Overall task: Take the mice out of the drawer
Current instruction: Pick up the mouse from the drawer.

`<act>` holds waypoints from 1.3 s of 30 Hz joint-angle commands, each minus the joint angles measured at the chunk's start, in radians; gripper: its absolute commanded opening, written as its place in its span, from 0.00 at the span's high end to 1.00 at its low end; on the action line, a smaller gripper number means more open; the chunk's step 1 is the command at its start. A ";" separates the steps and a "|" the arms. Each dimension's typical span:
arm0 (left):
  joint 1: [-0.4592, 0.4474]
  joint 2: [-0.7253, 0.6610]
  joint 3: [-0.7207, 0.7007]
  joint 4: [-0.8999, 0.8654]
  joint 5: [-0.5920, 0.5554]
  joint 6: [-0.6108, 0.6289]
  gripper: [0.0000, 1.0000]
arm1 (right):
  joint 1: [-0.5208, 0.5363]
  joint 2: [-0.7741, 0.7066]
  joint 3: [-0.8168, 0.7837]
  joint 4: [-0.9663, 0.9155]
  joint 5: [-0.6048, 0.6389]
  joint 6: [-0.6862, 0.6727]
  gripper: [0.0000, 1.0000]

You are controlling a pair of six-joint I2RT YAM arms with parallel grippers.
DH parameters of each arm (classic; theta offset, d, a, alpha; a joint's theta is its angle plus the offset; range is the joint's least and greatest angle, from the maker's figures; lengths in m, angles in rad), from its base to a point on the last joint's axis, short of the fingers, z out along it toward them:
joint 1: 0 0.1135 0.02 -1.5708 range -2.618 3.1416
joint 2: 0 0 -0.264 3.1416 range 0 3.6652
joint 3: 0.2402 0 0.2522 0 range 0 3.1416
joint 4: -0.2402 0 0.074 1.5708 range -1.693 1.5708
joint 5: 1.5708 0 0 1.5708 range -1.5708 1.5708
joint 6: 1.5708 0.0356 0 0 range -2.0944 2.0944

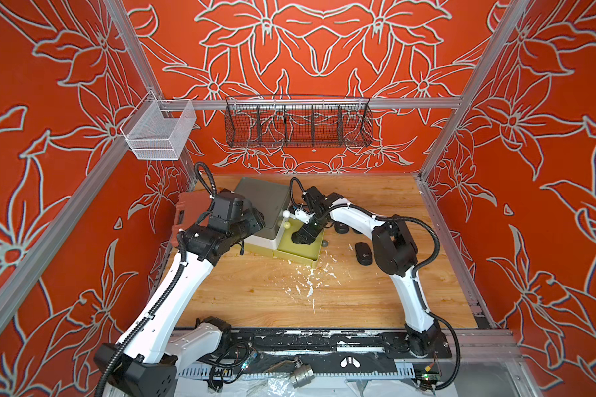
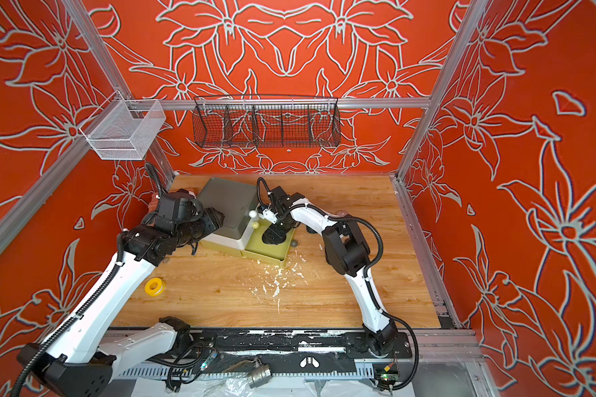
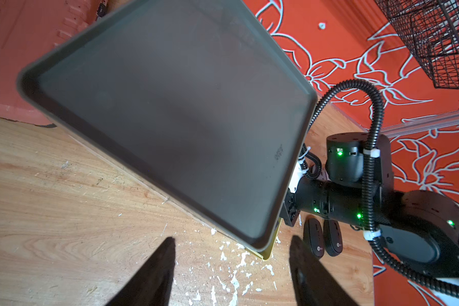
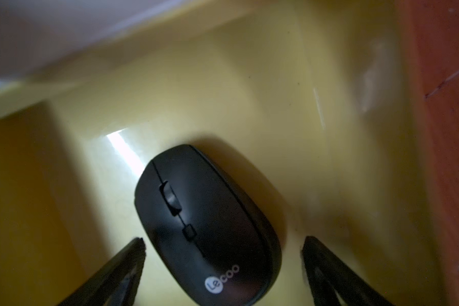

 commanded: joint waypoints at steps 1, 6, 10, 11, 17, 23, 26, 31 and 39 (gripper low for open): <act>0.003 0.001 0.027 -0.014 -0.020 0.000 0.34 | 0.019 0.053 0.018 -0.035 0.070 0.023 0.07; 0.002 0.000 0.028 -0.014 -0.022 -0.001 0.34 | 0.015 0.062 0.036 0.002 0.117 0.162 0.15; 0.002 0.000 0.027 -0.011 -0.025 -0.001 0.34 | 0.014 0.059 0.066 0.008 0.096 0.280 0.20; 0.003 0.001 0.028 -0.012 -0.024 0.001 0.34 | 0.013 0.059 0.069 0.008 0.092 0.300 0.19; 0.003 0.001 0.038 -0.017 -0.030 0.006 0.34 | 0.018 0.043 0.084 -0.050 0.092 0.366 0.21; 0.002 0.003 0.030 -0.004 -0.028 -0.004 0.34 | 0.033 0.027 0.064 -0.130 0.129 0.473 0.23; 0.003 0.008 0.030 0.003 -0.026 -0.007 0.34 | 0.041 0.017 0.039 -0.133 0.176 0.521 0.25; 0.003 0.011 0.035 -0.001 -0.022 -0.007 0.34 | 0.047 0.027 0.027 -0.161 0.214 0.603 0.22; 0.002 0.017 0.036 -0.003 -0.012 -0.007 0.34 | 0.068 0.043 0.022 -0.169 0.251 0.664 0.27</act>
